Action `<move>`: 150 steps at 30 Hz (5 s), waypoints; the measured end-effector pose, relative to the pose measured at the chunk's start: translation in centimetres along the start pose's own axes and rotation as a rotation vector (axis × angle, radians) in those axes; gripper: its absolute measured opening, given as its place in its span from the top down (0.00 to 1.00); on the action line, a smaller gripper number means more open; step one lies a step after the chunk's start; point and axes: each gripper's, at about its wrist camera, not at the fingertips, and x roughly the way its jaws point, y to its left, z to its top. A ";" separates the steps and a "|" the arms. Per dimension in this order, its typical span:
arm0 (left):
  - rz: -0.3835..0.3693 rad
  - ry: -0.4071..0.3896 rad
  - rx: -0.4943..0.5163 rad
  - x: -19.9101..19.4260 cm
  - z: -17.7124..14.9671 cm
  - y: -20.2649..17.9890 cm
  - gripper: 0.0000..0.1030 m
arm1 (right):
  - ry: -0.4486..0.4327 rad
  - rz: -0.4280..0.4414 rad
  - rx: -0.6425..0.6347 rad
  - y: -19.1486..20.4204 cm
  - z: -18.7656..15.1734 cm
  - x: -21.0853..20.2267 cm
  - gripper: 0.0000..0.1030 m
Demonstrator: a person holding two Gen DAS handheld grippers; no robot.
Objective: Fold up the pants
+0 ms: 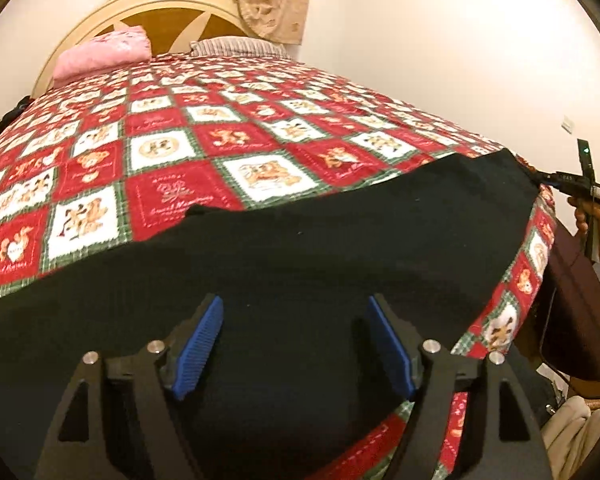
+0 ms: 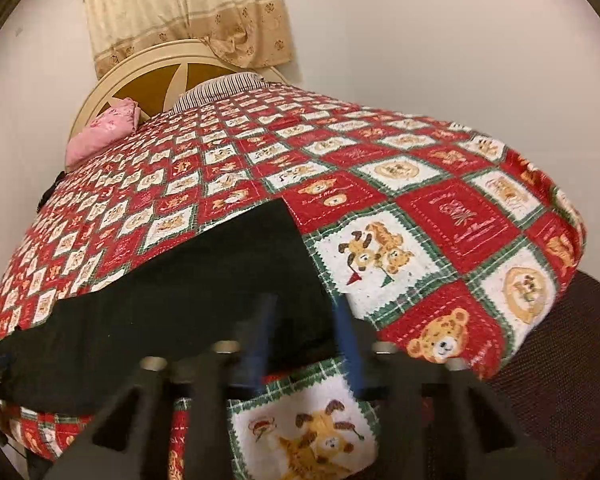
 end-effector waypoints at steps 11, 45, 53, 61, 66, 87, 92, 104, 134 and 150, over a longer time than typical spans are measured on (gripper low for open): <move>-0.007 -0.004 -0.007 -0.1 -0.3 0.4 0.24 | 0.013 -0.086 -0.022 -1.7 -1.1 -0.2 0.95; 0.376 -0.176 -0.270 -11.7 -5.4 14.2 0.16 | 0.226 0.731 -0.896 39.0 -18.0 -0.9 0.47; 0.310 -0.116 -0.380 -9.9 -5.8 17.8 0.13 | 0.154 0.763 -0.919 42.8 -18.5 -1.7 0.47; 0.287 -0.046 -0.387 -8.3 -5.4 18.6 0.50 | 0.137 0.733 -0.972 43.6 -20.4 -1.7 0.47; 0.229 -0.077 -0.412 -9.3 -5.6 18.4 0.79 | 0.125 0.709 -0.975 43.9 -20.5 -1.2 0.46; 0.423 -0.194 -0.385 -13.2 -5.6 18.9 0.29 | 0.207 0.868 -0.713 45.8 -11.8 0.2 0.46; 0.402 -0.217 -0.317 -12.6 -4.8 15.5 0.10 | 0.328 0.870 -0.542 48.6 -8.5 5.7 0.46; 0.403 -0.054 -0.178 -7.3 -5.1 12.7 0.07 | 0.632 0.913 -0.355 53.5 -9.8 14.0 0.79; 0.530 0.019 -0.150 -6.2 -4.6 10.0 0.00 | 0.368 0.711 -0.503 45.1 -7.5 9.2 0.42; 0.470 -0.094 -0.157 -7.1 -1.6 4.2 0.00 | 0.151 0.609 -0.466 33.2 -5.2 5.2 0.42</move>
